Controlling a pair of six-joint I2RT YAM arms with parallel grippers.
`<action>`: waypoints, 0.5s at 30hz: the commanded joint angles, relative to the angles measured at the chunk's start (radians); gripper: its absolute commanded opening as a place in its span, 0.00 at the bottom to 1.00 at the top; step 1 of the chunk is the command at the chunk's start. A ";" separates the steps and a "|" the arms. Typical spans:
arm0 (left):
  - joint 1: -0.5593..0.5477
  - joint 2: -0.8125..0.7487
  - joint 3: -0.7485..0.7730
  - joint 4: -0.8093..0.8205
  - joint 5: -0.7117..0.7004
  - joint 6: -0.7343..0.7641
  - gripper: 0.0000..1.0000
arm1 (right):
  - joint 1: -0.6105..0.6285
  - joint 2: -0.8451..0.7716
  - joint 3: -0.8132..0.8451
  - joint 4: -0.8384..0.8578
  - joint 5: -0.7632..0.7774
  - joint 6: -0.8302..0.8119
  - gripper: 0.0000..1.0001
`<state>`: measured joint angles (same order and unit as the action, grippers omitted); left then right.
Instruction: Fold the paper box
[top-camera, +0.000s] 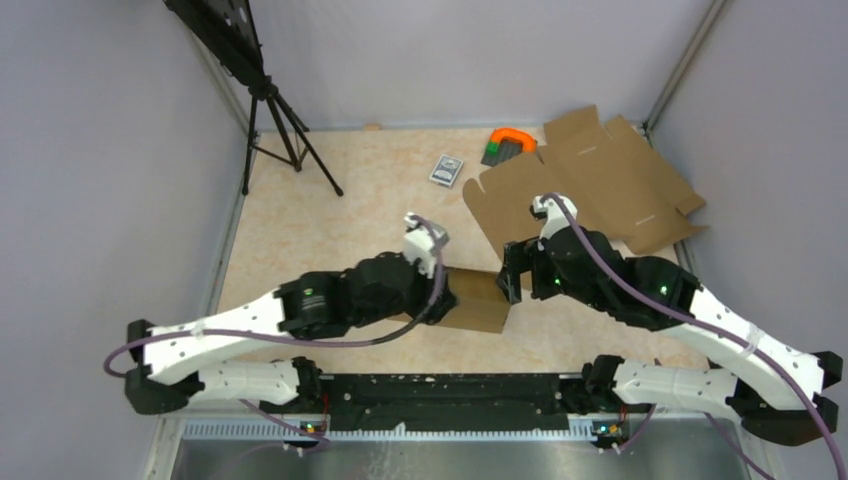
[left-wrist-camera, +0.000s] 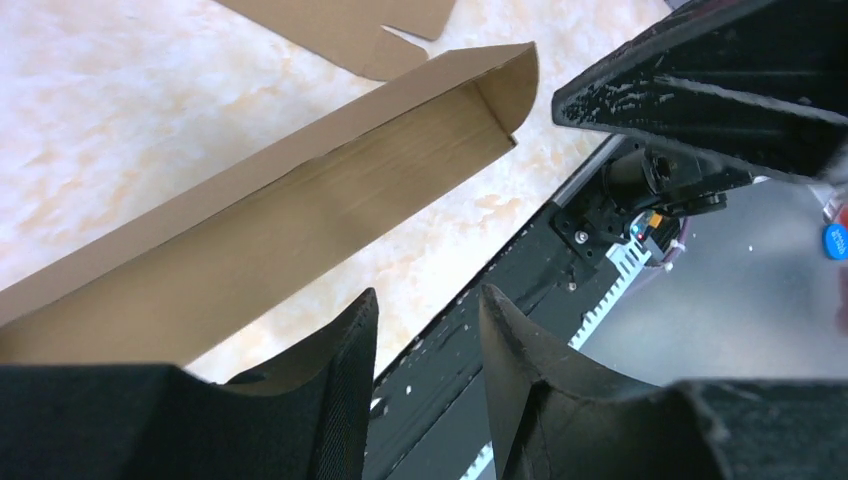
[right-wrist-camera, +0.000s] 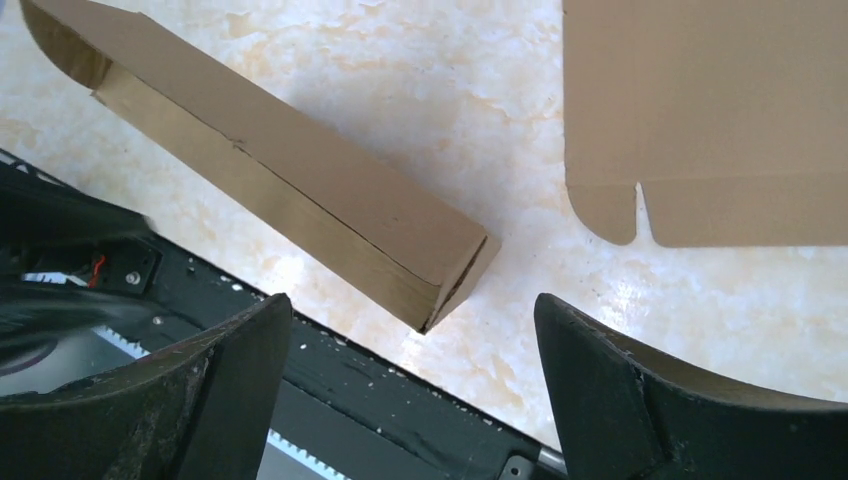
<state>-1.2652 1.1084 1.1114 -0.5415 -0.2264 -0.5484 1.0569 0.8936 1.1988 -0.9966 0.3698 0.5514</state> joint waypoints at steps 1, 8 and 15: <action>-0.001 -0.212 0.030 -0.173 -0.168 -0.034 0.44 | -0.005 0.017 0.024 0.087 -0.026 -0.066 0.89; 0.017 -0.419 -0.005 -0.363 -0.422 -0.080 0.43 | -0.007 0.063 0.010 0.129 -0.070 -0.098 0.89; 0.109 -0.464 -0.111 -0.266 -0.409 -0.028 0.42 | -0.008 0.143 0.078 0.176 -0.090 -0.177 0.89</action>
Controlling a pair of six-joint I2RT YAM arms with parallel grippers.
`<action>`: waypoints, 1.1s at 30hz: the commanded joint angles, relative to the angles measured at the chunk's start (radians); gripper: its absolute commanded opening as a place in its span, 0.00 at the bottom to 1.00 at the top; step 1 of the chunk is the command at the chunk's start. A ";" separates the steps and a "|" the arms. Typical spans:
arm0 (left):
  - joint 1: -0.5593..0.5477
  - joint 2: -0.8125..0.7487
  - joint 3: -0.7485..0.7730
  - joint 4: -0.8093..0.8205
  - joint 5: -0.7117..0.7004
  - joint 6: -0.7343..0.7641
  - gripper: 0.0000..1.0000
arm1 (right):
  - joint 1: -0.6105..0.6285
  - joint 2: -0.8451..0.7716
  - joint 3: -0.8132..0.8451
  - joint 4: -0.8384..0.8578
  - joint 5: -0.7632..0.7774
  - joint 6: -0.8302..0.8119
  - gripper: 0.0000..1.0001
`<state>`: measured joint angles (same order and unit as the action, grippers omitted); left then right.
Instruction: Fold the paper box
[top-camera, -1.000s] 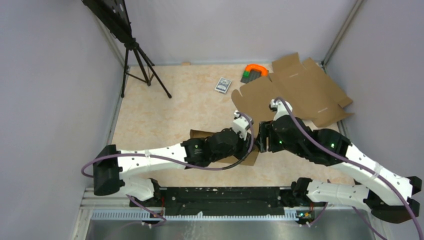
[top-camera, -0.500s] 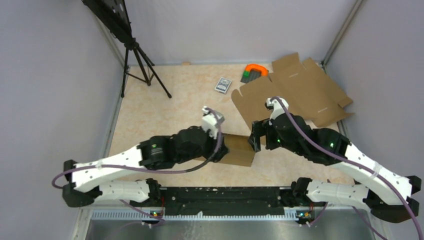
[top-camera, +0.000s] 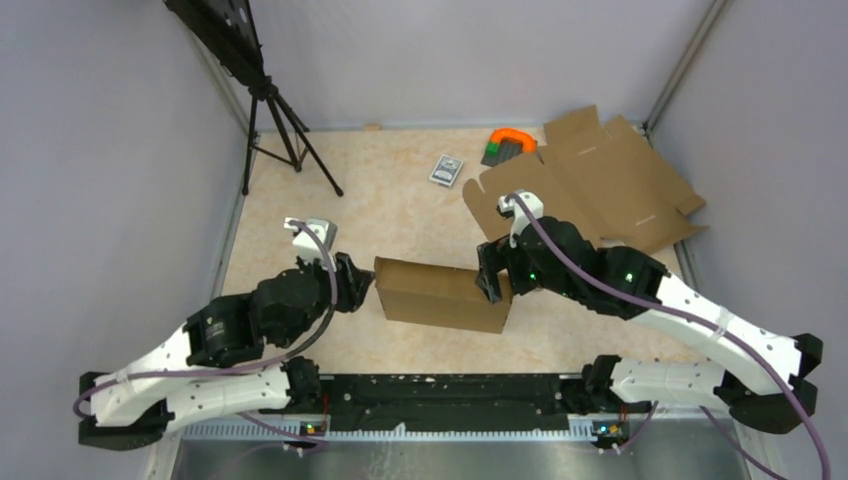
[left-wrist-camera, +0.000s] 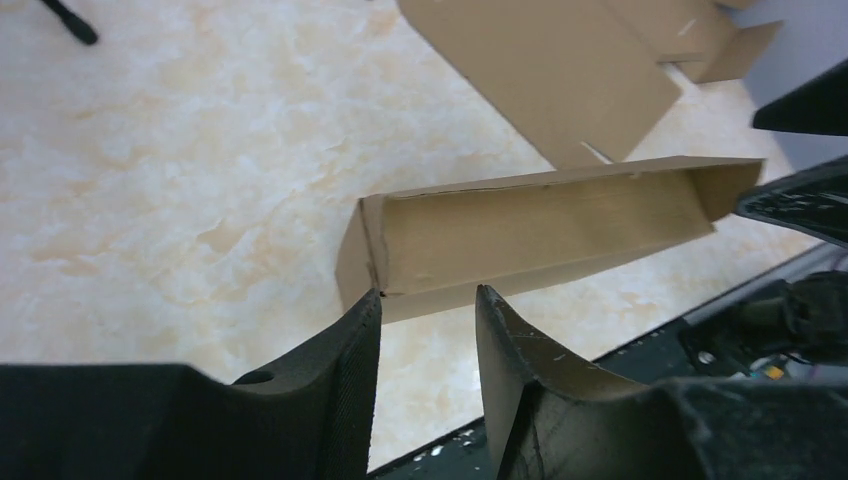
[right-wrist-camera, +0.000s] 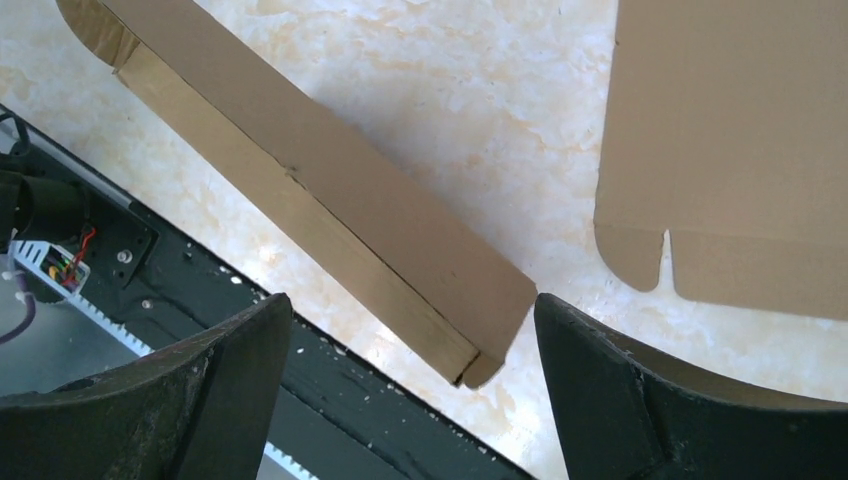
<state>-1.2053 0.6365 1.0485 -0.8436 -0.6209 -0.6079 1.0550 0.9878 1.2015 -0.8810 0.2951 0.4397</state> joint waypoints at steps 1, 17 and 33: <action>0.079 0.015 -0.060 0.059 0.016 0.046 0.43 | -0.008 0.072 0.097 0.061 -0.017 -0.076 0.89; 0.337 0.068 -0.120 0.212 0.357 0.131 0.33 | -0.013 0.403 0.318 0.257 -0.258 -0.203 0.67; 0.378 0.113 -0.133 0.187 0.369 0.143 0.27 | -0.011 0.530 0.347 0.371 -0.432 -0.328 0.26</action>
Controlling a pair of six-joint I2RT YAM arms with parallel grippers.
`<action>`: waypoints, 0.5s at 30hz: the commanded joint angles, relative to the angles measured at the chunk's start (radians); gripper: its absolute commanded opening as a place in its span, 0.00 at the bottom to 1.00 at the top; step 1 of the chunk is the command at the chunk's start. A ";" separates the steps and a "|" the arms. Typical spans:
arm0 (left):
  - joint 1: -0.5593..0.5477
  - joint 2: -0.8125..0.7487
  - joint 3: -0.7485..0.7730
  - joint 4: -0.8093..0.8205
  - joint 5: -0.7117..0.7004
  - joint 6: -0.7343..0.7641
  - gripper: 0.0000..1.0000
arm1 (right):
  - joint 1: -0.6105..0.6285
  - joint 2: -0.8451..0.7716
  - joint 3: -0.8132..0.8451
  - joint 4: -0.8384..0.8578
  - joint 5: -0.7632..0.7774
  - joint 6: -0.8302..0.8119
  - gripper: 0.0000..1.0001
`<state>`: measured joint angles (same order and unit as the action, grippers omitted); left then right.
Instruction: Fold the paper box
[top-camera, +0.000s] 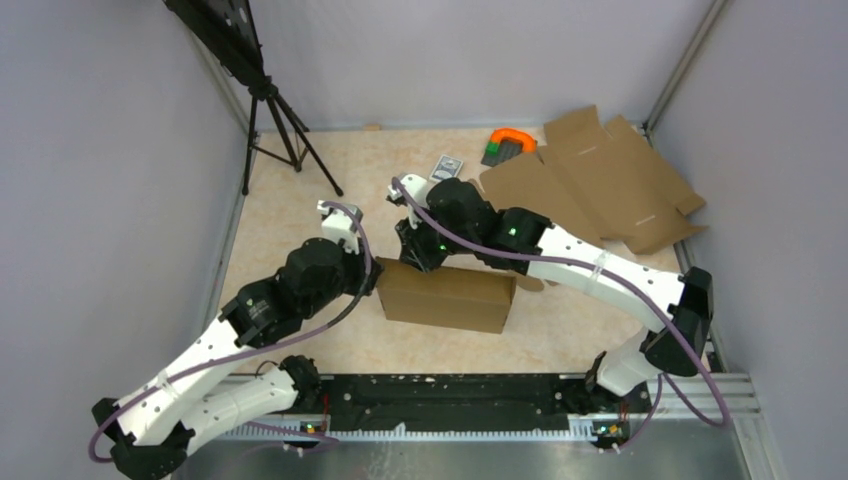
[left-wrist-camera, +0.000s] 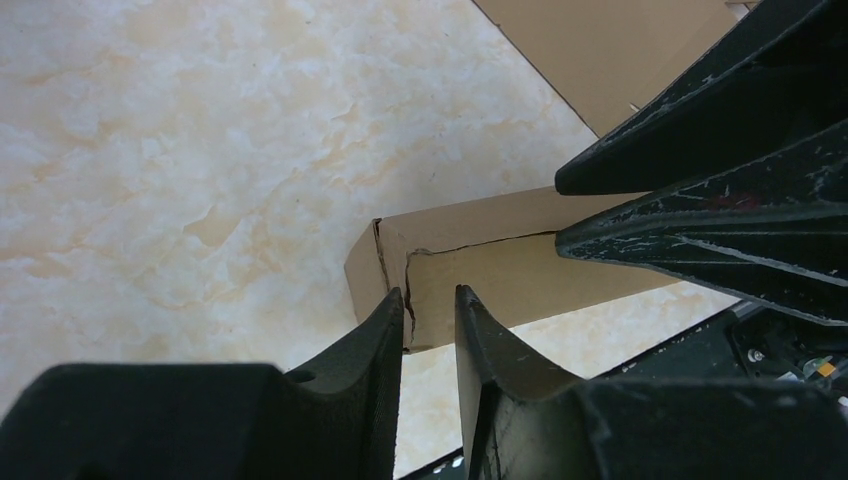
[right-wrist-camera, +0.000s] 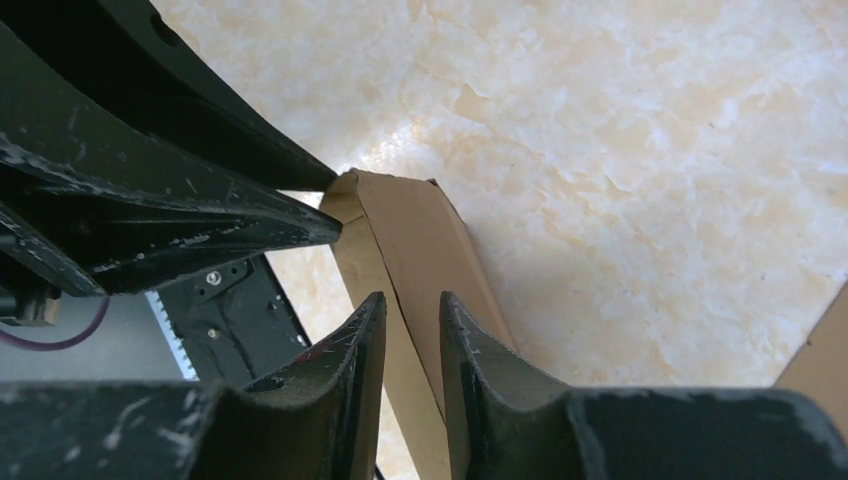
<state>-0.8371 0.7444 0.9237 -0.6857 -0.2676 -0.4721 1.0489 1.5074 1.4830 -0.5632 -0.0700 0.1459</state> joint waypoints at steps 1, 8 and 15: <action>0.010 0.006 -0.008 0.028 0.016 0.007 0.26 | -0.005 0.010 0.062 0.058 -0.077 -0.035 0.26; 0.016 0.016 -0.015 0.021 0.021 0.010 0.10 | 0.001 0.016 0.044 0.062 -0.110 -0.046 0.22; 0.016 0.015 -0.023 0.015 0.007 0.007 0.07 | 0.009 0.040 0.044 0.054 -0.120 -0.060 0.18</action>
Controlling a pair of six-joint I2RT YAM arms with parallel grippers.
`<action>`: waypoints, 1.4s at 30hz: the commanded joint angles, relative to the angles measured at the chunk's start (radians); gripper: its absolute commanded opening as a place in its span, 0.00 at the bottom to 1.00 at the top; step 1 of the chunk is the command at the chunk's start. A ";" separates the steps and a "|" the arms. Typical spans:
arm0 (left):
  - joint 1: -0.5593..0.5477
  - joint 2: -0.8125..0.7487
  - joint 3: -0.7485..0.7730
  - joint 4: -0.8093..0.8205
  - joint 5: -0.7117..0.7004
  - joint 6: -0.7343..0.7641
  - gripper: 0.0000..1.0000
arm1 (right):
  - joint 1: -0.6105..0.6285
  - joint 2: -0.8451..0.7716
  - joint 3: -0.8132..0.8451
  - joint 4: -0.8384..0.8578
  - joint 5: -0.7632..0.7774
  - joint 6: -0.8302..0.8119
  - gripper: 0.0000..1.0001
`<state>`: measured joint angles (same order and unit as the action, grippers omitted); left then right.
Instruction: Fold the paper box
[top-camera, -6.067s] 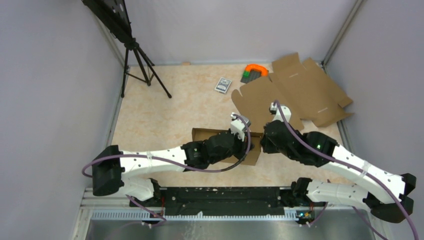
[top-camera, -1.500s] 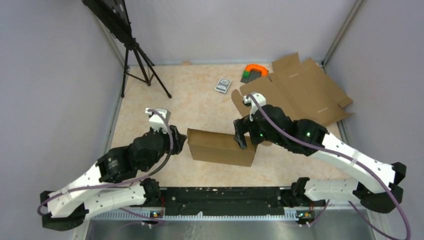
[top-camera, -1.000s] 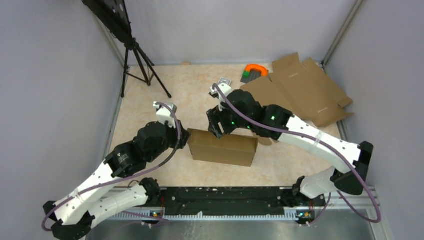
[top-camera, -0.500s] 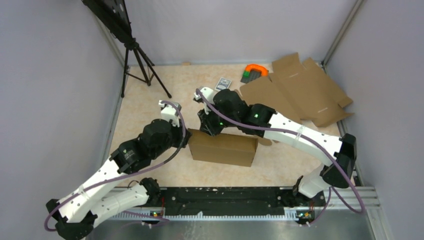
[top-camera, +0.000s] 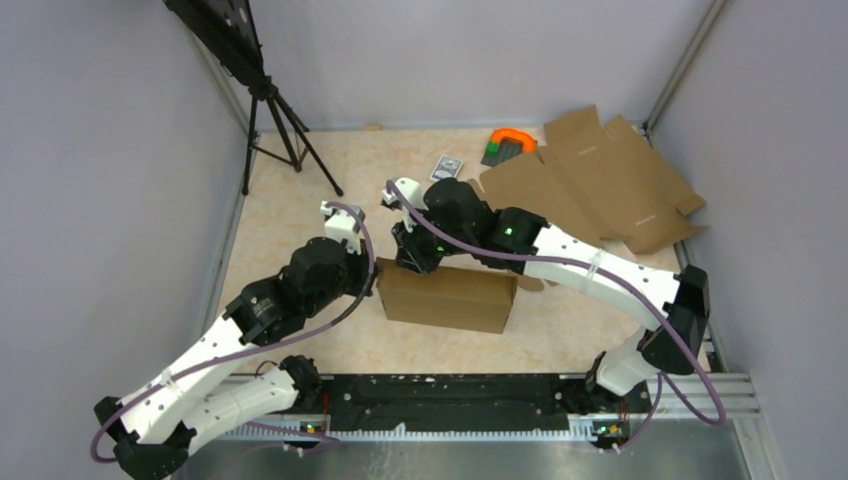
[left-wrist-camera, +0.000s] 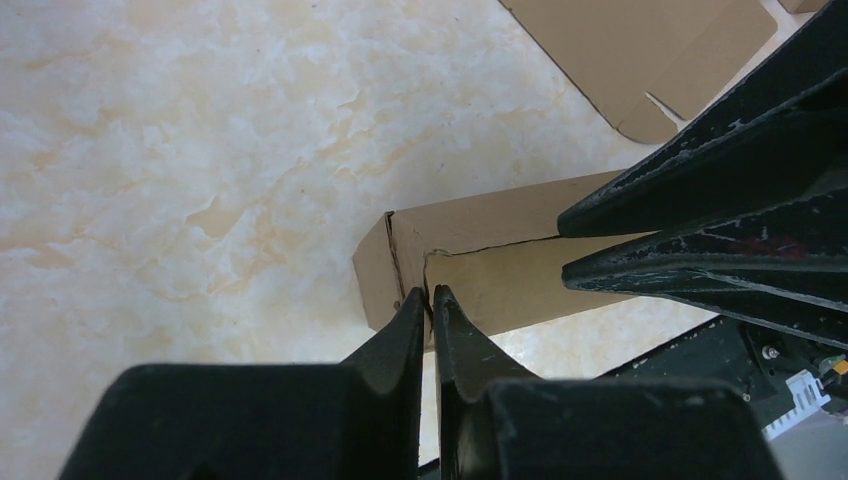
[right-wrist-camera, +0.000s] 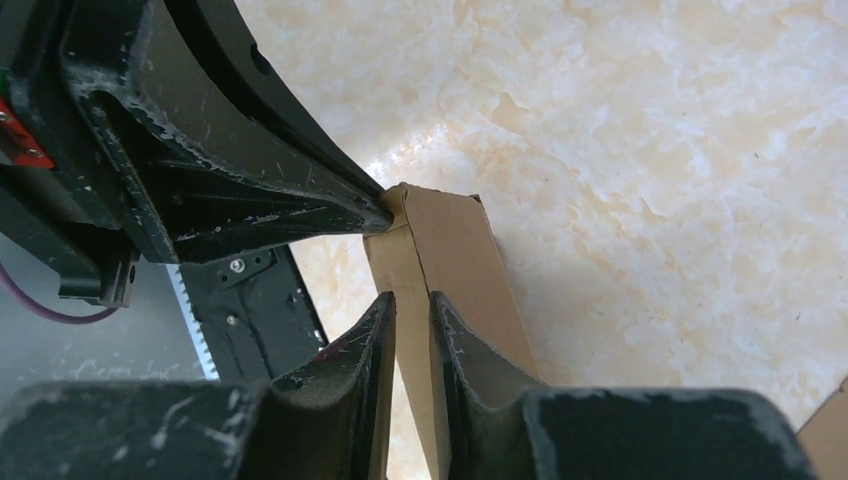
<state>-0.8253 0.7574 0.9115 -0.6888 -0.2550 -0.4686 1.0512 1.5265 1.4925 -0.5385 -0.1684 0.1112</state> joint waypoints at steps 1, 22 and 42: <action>0.005 0.003 -0.011 0.016 -0.005 0.005 0.06 | 0.007 0.023 0.036 0.026 -0.020 -0.027 0.15; 0.004 0.010 -0.043 -0.029 -0.014 0.021 0.00 | 0.030 0.044 -0.006 0.008 -0.034 -0.052 0.00; 0.005 -0.001 -0.053 -0.031 -0.027 0.023 0.00 | 0.042 0.038 -0.016 -0.001 -0.022 -0.057 0.00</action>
<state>-0.8253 0.7475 0.8616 -0.7273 -0.2768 -0.4568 1.0798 1.5562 1.4902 -0.5385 -0.1856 0.0700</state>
